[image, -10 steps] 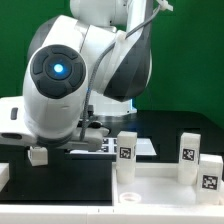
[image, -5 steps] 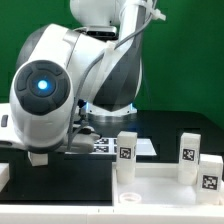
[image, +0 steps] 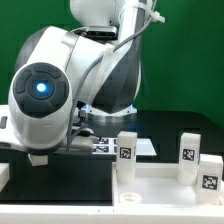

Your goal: Assemble square table

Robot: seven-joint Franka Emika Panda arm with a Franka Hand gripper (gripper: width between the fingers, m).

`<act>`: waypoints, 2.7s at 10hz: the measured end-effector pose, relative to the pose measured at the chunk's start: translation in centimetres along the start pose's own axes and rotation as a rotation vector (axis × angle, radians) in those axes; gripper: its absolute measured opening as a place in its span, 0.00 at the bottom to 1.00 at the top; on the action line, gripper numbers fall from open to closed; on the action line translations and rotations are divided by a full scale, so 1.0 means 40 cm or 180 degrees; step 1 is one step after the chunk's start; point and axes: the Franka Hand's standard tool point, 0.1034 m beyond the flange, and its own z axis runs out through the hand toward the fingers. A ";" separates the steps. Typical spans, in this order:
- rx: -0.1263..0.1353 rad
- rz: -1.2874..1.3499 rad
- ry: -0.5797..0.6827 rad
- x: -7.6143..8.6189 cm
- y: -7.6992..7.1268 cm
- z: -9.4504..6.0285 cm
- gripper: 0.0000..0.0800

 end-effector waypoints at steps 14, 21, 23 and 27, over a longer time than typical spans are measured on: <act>0.0262 0.0083 0.1766 -0.035 -0.125 -0.370 0.36; 0.0343 0.0181 0.3174 -0.026 -0.154 -0.502 0.36; 0.0620 0.0345 0.3570 -0.020 -0.193 -0.580 0.36; 0.0289 0.0676 0.4712 -0.011 -0.186 -0.612 0.36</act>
Offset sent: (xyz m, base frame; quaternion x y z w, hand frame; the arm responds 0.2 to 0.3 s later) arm 0.0244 0.0202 0.0272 0.0151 0.0498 -0.0438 0.9977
